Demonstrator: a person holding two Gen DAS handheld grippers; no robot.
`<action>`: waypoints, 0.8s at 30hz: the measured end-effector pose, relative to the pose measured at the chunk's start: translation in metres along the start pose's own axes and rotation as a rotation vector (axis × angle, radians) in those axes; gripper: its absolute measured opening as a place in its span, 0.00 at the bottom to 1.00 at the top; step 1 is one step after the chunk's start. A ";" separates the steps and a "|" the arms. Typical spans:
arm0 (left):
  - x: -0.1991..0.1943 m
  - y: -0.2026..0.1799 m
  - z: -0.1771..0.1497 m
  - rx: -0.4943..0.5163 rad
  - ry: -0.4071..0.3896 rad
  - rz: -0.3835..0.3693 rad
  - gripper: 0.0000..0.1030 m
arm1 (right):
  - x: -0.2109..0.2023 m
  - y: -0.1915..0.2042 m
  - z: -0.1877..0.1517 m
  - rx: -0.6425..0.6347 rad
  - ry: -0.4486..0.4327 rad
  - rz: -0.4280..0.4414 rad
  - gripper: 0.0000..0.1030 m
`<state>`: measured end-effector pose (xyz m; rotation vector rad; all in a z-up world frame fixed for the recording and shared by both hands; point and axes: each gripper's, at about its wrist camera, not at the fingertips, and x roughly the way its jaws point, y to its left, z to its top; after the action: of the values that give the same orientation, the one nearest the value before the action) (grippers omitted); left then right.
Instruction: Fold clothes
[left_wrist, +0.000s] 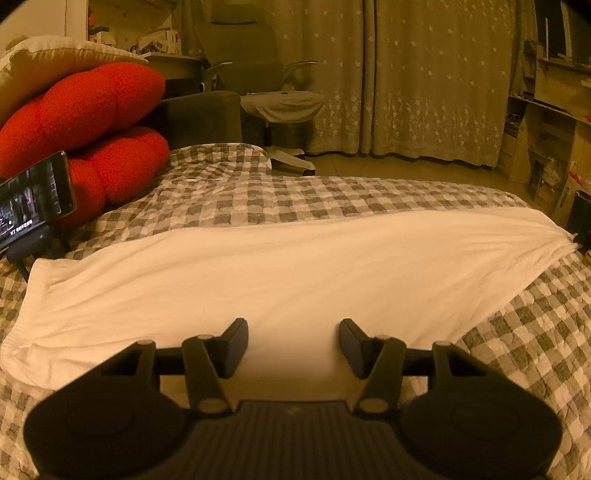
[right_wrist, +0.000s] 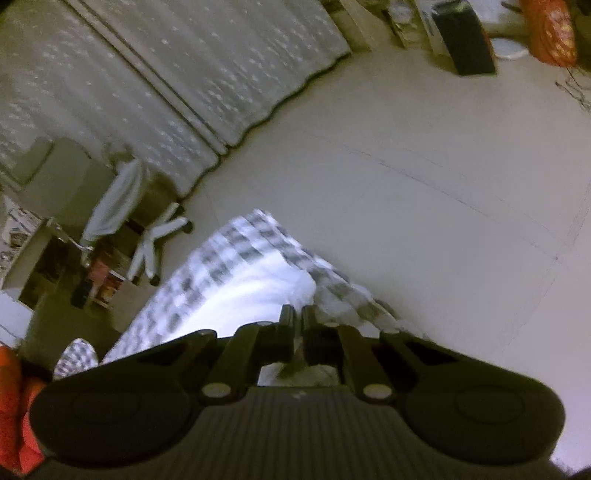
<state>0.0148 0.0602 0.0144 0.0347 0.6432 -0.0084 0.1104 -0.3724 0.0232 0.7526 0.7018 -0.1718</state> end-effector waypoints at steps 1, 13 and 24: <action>0.000 0.000 0.000 0.000 0.001 -0.001 0.55 | -0.001 0.000 0.000 0.002 -0.006 0.000 0.04; 0.001 -0.001 0.000 -0.002 0.003 0.000 0.56 | 0.000 0.008 -0.003 -0.001 -0.007 -0.014 0.14; 0.000 0.001 0.001 -0.011 0.002 0.007 0.56 | -0.002 0.010 -0.005 0.044 0.006 0.003 0.51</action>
<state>0.0160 0.0608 0.0153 0.0269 0.6455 0.0022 0.1104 -0.3619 0.0279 0.7965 0.7047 -0.1824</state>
